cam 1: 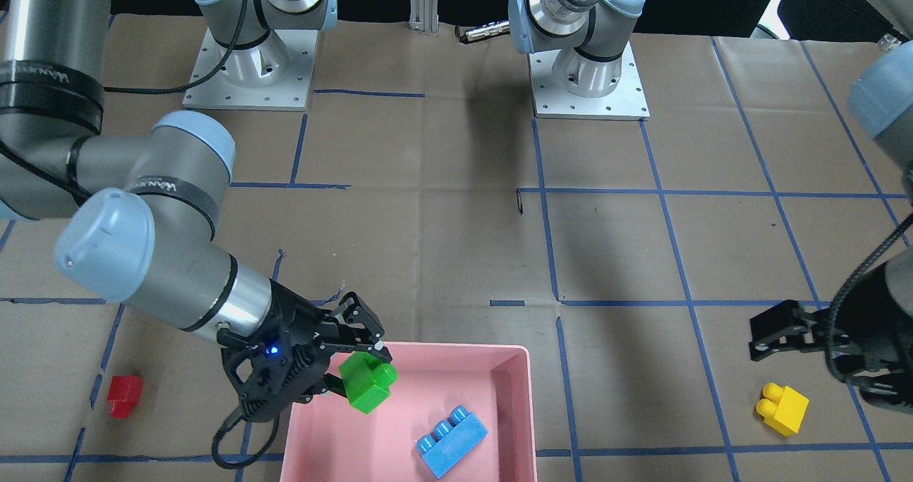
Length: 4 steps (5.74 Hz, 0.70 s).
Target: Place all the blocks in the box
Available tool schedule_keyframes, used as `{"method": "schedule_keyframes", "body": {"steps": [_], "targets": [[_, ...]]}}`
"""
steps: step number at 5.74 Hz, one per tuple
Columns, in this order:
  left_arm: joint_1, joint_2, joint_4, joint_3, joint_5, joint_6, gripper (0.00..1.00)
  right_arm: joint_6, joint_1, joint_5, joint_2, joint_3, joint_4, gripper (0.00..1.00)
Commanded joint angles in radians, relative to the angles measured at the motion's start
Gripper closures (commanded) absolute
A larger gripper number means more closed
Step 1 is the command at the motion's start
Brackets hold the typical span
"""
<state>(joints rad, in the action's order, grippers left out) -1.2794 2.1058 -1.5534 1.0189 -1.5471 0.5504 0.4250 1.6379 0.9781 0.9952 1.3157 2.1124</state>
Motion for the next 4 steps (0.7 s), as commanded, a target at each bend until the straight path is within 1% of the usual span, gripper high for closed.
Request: {"method": "schedule_keyframes", "body": {"steps": [1,2,3,4], "targets": [[0.147,0.028,0.031,0.010,-0.005,0.386,0.01,0.008,0.052,0.005,-0.122,-0.123,0.070,0.74],[0.173,0.052,0.045,0.013,-0.011,0.545,0.01,0.009,0.060,0.013,-0.122,-0.131,0.064,0.09],[0.173,0.097,0.090,0.013,-0.019,0.574,0.01,0.008,0.060,0.014,-0.119,-0.127,0.057,0.00],[0.167,0.156,0.151,0.013,-0.011,0.559,0.01,0.009,0.060,0.014,-0.103,-0.124,0.049,0.00]]}}
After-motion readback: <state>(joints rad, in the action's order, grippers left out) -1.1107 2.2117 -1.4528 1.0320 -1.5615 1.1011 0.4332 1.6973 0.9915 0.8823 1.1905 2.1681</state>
